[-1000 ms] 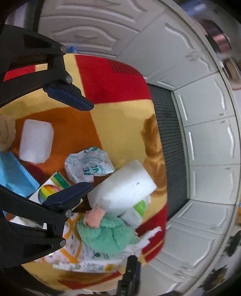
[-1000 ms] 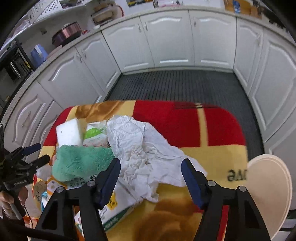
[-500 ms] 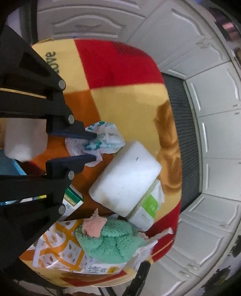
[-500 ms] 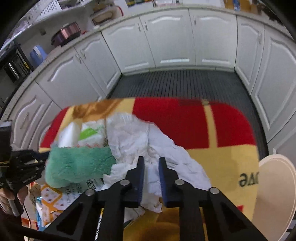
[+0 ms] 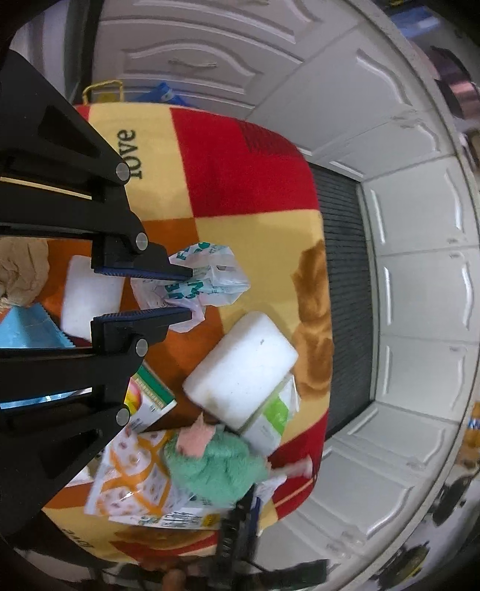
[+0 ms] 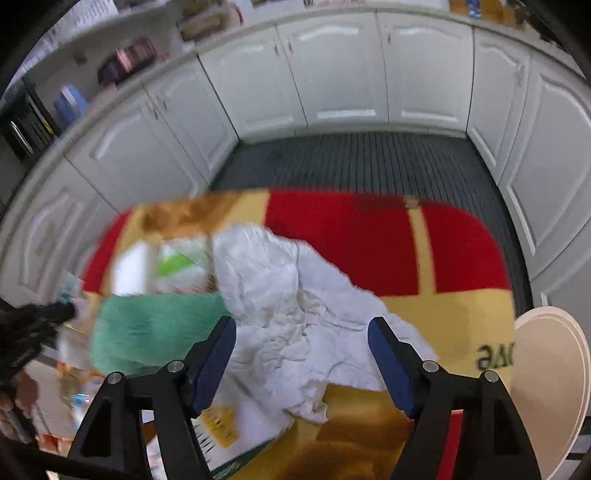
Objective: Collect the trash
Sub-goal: 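Carry the white tissue with the right gripper over the beige bin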
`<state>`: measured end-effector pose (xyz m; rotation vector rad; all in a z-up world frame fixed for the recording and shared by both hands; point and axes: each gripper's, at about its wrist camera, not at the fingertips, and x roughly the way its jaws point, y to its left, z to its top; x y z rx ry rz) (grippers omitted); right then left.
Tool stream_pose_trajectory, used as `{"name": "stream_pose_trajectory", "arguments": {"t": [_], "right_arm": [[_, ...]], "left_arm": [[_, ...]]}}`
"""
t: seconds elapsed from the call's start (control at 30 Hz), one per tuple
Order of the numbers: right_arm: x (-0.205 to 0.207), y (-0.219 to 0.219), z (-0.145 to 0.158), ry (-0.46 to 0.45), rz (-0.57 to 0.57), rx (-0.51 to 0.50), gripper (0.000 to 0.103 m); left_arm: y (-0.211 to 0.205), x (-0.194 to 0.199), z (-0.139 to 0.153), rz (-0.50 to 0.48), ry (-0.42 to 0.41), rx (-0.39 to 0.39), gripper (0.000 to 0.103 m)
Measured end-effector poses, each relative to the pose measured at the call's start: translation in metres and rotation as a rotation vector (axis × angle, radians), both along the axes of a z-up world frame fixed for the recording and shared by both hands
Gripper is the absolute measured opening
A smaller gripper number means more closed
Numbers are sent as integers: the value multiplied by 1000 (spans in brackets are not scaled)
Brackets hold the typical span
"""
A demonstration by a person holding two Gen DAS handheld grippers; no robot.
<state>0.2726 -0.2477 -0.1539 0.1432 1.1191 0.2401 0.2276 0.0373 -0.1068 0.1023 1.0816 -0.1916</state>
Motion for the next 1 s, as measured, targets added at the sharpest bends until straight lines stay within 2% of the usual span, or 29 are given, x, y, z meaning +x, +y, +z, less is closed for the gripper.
{"name": "stream_pose_trajectory", "arguments": {"t": [0.07, 0.1, 0.13, 0.2, 0.37, 0.47, 0.57, 0.8, 1.0], "right_arm": [[0, 4, -5, -26, 8, -17, 54], [-1, 6, -2, -45, 16, -36, 31], [-4, 5, 1, -49, 28, -21, 21], [-11, -1, 11, -89, 18, 1, 16], [-32, -24, 52, -198, -19, 75, 15], [-44, -37, 73, -236, -35, 140, 15], [-63, -45, 90, -275, -44, 167, 15], [-100, -72, 97, -298, -76, 126, 15], [-130, -129, 88, -277, -179, 97, 15]], "left_arm": [[0, 5, -6, 17, 27, 2, 13], [1, 9, -10, 21, 38, -2, 14], [1, 11, -12, 24, 41, -5, 14], [1, 14, -13, 31, 37, -12, 14], [6, 11, 2, 48, -11, -77, 13], [3, 1, 21, 51, -61, -74, 12], [-5, -12, 41, 29, -95, -104, 12], [-68, -47, 77, -99, -137, -139, 12], [-146, -67, 85, -254, -95, -206, 12]]}}
